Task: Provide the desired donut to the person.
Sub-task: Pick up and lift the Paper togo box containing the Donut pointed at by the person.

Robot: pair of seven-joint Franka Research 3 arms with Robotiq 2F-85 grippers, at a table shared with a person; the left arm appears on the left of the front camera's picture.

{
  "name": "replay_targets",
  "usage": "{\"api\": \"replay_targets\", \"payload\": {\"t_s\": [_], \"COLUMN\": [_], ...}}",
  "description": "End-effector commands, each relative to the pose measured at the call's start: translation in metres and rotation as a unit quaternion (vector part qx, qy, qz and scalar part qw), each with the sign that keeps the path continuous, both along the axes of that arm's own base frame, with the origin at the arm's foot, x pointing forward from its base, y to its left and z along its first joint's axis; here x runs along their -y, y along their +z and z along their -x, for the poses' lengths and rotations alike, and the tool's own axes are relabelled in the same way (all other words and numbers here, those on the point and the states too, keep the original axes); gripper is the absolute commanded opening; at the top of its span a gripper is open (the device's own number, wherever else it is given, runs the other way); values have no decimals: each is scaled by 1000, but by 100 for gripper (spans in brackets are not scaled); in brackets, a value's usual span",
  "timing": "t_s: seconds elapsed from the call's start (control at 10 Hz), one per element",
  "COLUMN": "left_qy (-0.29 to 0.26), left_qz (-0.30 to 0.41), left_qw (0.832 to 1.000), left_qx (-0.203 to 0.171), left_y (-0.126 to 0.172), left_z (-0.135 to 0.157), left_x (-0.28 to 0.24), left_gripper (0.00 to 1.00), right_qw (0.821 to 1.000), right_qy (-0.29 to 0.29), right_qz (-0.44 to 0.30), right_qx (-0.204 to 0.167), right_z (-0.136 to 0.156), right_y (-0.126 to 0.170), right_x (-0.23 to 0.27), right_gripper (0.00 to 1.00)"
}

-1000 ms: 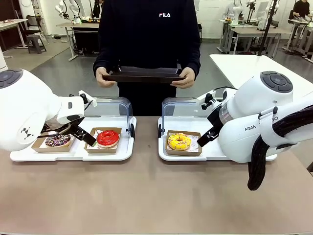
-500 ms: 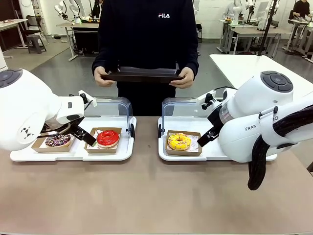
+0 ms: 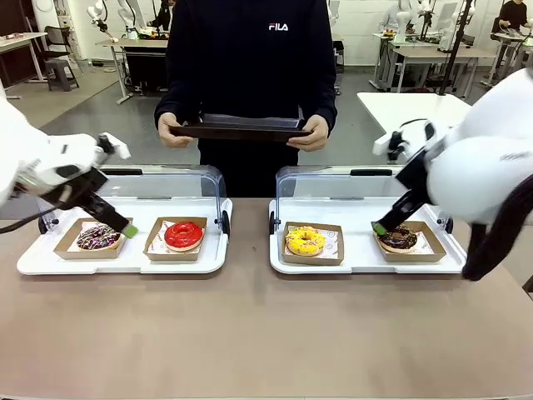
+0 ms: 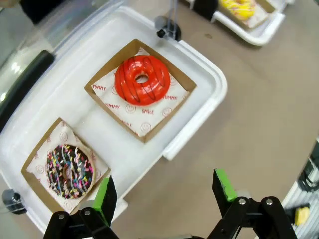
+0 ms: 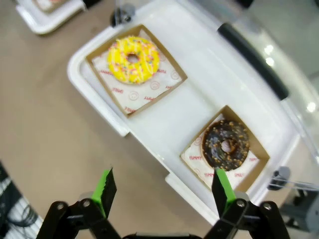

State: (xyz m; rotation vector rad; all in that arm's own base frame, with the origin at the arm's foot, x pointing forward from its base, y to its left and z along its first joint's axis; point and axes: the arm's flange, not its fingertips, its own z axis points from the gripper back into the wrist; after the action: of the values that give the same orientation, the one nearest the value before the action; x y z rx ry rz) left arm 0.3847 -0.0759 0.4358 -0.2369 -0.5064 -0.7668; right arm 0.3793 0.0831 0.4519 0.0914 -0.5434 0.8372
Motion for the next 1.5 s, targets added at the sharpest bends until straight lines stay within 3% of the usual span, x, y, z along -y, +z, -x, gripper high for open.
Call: {"api": "replay_targets", "payload": {"t_s": [0.0,0.2,0.3,0.7,1.1,1.4], "left_qy": [-38,-92,-92,-86,-96,-101], "left_qz": [11,57,67,105,131,140], "left_qw": [999,994,993,989,983,980], "left_qx": [2,17,32,58,85,101], "left_y": [-4,3,5,8,14,16], "left_z": [50,66,68,89,95,97], "left_x": [-56,-76,-90,-116,-128,-128], "left_gripper": [100,100,100,100,100,100], "right_qw": [997,990,986,975,961,960], "right_qy": [56,90,112,141,160,162], "right_qz": [-50,-90,-104,-160,-204,-198], "right_qx": [14,53,68,61,100,112], "right_z": [32,37,33,24,28,32], "right_y": [1,11,16,35,37,37], "right_x": [46,65,74,100,113,112], "right_gripper": [100,100,100,100,100,100]}}
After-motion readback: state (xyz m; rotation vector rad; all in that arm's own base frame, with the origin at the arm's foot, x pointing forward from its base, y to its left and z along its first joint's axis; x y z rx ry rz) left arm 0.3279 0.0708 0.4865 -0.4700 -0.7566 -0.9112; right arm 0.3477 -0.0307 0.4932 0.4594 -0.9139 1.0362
